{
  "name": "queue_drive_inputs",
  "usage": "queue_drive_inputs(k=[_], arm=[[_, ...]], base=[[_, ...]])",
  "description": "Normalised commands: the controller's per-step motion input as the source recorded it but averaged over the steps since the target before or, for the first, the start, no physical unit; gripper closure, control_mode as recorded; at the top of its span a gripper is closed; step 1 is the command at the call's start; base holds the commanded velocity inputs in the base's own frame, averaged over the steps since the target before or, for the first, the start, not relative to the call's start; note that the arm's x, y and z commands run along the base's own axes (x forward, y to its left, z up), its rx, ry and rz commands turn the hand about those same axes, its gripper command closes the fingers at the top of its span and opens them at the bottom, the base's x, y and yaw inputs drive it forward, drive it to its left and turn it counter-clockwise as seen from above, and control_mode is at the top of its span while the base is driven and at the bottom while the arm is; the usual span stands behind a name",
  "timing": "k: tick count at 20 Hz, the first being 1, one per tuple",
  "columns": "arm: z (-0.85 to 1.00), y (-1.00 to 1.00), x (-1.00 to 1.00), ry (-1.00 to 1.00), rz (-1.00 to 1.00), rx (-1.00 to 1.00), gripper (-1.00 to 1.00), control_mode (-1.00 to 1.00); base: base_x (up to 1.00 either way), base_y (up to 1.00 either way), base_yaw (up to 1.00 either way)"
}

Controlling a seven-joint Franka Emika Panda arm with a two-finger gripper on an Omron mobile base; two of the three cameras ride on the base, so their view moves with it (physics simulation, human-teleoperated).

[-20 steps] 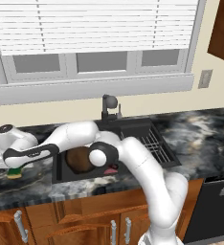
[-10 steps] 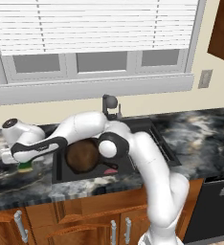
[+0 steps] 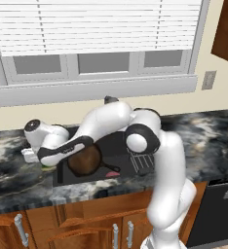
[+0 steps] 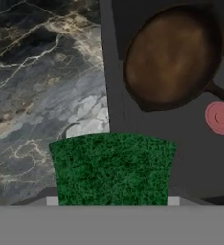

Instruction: Pick the pan and sponge and place them into the sink. Then turn on the water.

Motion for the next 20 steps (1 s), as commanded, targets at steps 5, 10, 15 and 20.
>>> queue_drive_inputs(k=[5, 10, 15, 20], arm=[[0.00, -0.93, -0.04, -0.08, 0.00, 0.03, 1.00, -1.00], [0.00, -0.72, 0.00, -0.02, 0.00, 0.03, 1.00, -1.00], [0.00, -0.73, 0.15, 0.00, 0.00, 0.00, 1.00, -1.00], [0.00, -0.51, 0.36, 0.00, 0.00, 0.00, 1.00, -1.00]], base=[[0.00, 0.00, 0.00], [0.00, 0.00, 0.00], [0.00, 0.00, 0.00], [0.00, 0.00, 0.00]])
